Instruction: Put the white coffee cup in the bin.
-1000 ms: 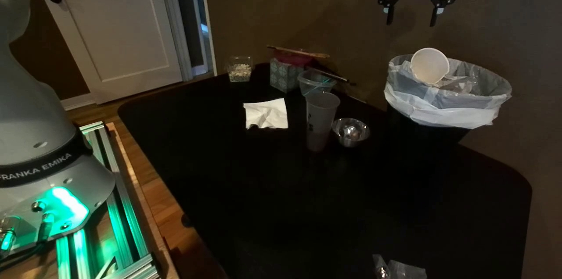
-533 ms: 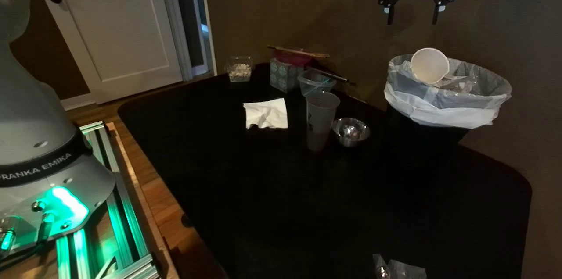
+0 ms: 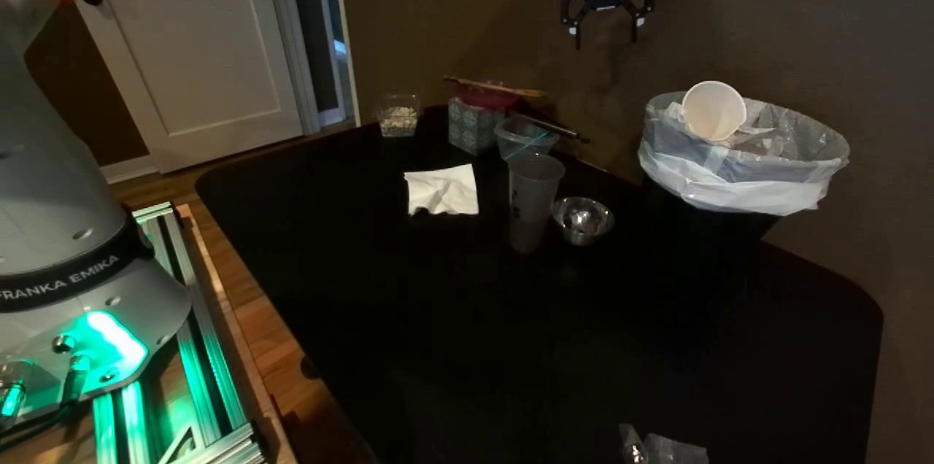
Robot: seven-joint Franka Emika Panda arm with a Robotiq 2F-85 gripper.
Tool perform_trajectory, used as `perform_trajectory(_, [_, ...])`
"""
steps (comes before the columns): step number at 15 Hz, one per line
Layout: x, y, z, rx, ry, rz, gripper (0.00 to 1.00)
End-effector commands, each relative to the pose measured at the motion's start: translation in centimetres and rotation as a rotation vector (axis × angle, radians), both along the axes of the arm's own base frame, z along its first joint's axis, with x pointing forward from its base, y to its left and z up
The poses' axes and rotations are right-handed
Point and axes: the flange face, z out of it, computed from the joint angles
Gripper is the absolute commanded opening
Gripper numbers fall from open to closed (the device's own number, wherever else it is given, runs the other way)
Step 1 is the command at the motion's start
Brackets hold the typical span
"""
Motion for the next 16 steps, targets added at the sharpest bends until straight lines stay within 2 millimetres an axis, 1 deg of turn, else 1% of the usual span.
perform_trajectory(1, [0.8, 6.0, -0.9, -0.132, 0.095, 0.049, 1.0])
perform_trajectory(2, [0.6, 7.8, -1.2, -0.18, 0.12, 0.041, 1.0])
perform_trajectory(4, [0.3, 11.3, -1.2, -0.177, 0.12, 0.015, 1.0])
perform_trajectory(5, [-0.1, 9.5, -0.9, -0.142, 0.127, 0.042, 1.0])
perform_trajectory(6, [-0.1, 10.9, -0.9, -0.148, 0.127, 0.037, 1.0])
perform_trajectory(7, [-0.1, 11.9, -0.9, -0.153, 0.123, 0.037, 1.0])
perform_trajectory(8, [0.0, 12.2, -0.9, -0.156, 0.12, 0.036, 1.0])
perform_trajectory(12, [0.2, 11.3, -1.0, -0.161, 0.113, 0.022, 1.0])
perform_trajectory(16, [0.3, 11.3, -0.9, -0.162, 0.11, 0.021, 1.0])
